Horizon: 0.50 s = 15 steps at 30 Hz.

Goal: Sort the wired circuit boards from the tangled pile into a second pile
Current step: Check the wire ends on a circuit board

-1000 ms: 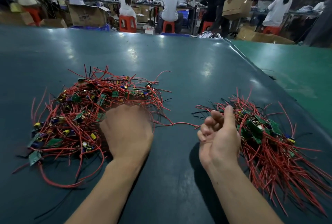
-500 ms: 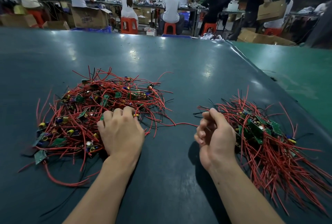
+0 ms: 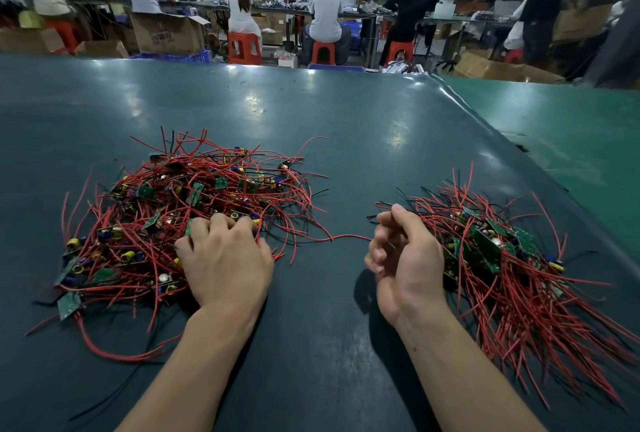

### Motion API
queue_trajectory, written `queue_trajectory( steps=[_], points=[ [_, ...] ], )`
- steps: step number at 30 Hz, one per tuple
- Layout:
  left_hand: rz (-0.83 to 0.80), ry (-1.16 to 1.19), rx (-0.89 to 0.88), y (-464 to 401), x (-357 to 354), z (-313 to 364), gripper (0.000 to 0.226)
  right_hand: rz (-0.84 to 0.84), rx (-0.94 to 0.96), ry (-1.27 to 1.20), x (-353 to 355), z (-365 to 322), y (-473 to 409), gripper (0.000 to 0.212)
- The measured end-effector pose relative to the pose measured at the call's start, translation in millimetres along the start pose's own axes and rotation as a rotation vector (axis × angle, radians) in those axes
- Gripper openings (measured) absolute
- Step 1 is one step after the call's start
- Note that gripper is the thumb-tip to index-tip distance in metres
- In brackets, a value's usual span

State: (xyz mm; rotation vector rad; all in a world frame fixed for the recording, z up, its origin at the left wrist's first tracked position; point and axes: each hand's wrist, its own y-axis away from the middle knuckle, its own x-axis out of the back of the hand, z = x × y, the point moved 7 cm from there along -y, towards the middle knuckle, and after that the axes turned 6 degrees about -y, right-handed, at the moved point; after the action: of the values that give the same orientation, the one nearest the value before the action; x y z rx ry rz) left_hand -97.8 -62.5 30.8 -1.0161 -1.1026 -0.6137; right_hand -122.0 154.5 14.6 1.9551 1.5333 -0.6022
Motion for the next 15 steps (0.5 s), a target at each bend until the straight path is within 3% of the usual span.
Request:
queue_trajectory(
  steps=[9,12,15],
  points=[
    [-0.039,0.013,-0.054,5.2,-0.1,3.9,0.020,-0.014,-0.014,0.007,-2.8,0.3,1.2,0.028],
    [0.030,0.206,-0.043,5.0,10.0,3.8,0.022,-0.017,-0.009,0.014,-2.8,-0.3,1.3,0.029],
    [0.227,0.461,-0.100,8.5,29.5,7.1,0.022,-0.012,-0.008,0.022,-2.2,-0.6,1.2,0.030]
  ],
)
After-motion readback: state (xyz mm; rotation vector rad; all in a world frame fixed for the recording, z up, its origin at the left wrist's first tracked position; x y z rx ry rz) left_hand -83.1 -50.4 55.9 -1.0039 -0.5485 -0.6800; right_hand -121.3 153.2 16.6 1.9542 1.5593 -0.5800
